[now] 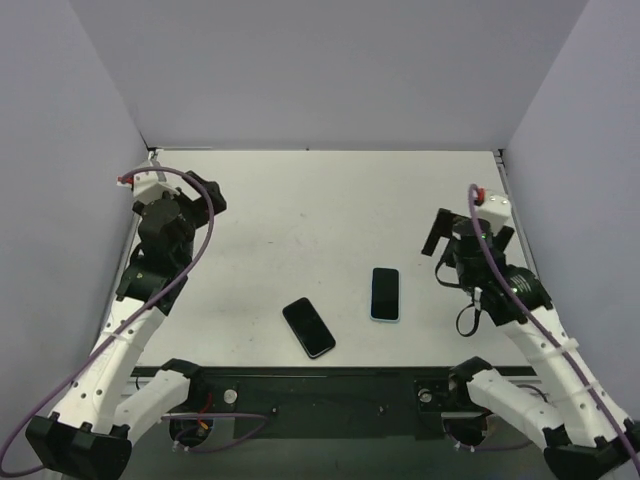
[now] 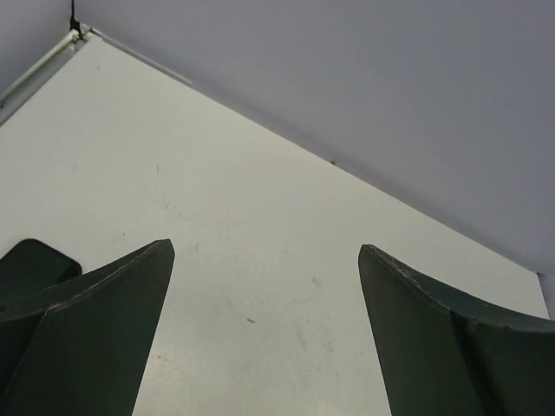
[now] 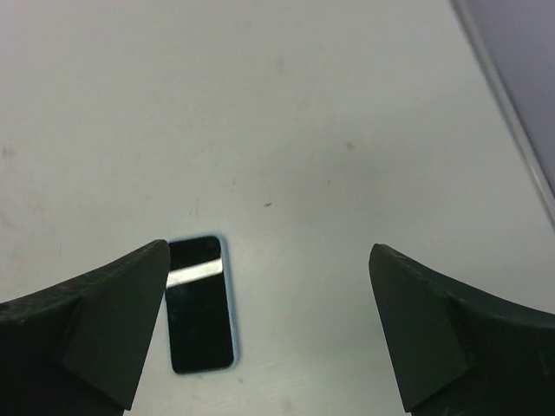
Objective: Take the phone out of the phone case
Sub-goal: Pick up the phone at the center of the board.
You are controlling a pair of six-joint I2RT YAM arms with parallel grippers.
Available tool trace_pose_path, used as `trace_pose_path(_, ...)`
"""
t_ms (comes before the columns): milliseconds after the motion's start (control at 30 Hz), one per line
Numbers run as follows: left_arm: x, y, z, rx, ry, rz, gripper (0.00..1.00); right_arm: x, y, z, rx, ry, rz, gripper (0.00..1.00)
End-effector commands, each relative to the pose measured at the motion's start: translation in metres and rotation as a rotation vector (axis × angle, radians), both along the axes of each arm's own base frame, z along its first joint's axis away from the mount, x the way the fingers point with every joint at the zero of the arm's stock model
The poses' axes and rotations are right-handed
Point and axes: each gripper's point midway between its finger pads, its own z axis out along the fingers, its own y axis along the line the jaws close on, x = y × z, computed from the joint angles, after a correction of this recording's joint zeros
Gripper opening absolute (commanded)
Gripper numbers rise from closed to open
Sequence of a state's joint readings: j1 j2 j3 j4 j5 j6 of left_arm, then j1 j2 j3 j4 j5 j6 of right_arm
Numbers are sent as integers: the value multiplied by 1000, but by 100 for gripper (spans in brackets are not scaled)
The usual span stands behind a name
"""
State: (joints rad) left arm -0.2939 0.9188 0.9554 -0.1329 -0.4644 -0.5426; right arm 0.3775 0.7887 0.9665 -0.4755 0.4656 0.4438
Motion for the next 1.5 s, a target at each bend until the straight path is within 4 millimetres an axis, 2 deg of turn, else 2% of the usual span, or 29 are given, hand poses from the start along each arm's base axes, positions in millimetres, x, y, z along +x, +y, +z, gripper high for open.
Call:
trace_pose_path(0, -13, -24, -29, -34, 129, -119, 100, -11, 59, -24, -83, 158, 219, 93)
trace_pose_path(33, -15, -26, -35, -27, 148, -129, 100, -9, 69, -31, -100, 178, 224, 93)
trace_pose_path(67, -17, -28, -41, -21, 172, -137, 100, -14, 90, -32, -111, 183, 294, 94)
trace_pose_path(100, -19, -32, -47, -26, 190, -149, 100, -19, 114, -43, -125, 216, 348, 93)
trace_pose_path(200, -25, -35, -68, -29, 267, -152, 100, -25, 153, -57, -179, 253, 419, 94)
trace_pose_path(233, -27, -37, -76, -44, 286, -153, 100, -31, 171, -69, -217, 280, 457, 94)
trace_pose_path(367, -33, -46, -107, -94, 349, -174, 100, -34, 202, -90, -231, 339, 463, 94)
trace_pose_path(400, -34, -49, -111, -107, 357, -183, 100, -35, 209, -102, -222, 377, 466, 94)
trace_pose_path(500, -40, -55, -135, -156, 410, -193, 100, -38, 218, -118, -215, 431, 476, 93)
trace_pose_path(600, -48, -60, -156, -199, 465, -190, 100, -54, 240, -141, -177, 495, 619, 94)
trace_pose_path(700, -60, -52, -172, -242, 519, -128, 90, -65, 259, -158, -180, 544, 721, 91)
trace_pose_path(933, -79, -34, -195, -288, 590, 6, 91, -94, 296, -188, -266, 619, 872, 91)
trace_pose_path(1067, -87, -19, -196, -282, 623, 102, 94, -100, 305, -205, -300, 653, 891, 91)
trace_pose_path(1300, -91, -11, -195, -305, 591, 140, 94, -108, 309, -230, -312, 739, 912, 92)
trace_pose_path(1467, -96, 5, -188, -309, 536, 213, 95, -115, 316, -238, -267, 756, 918, 92)
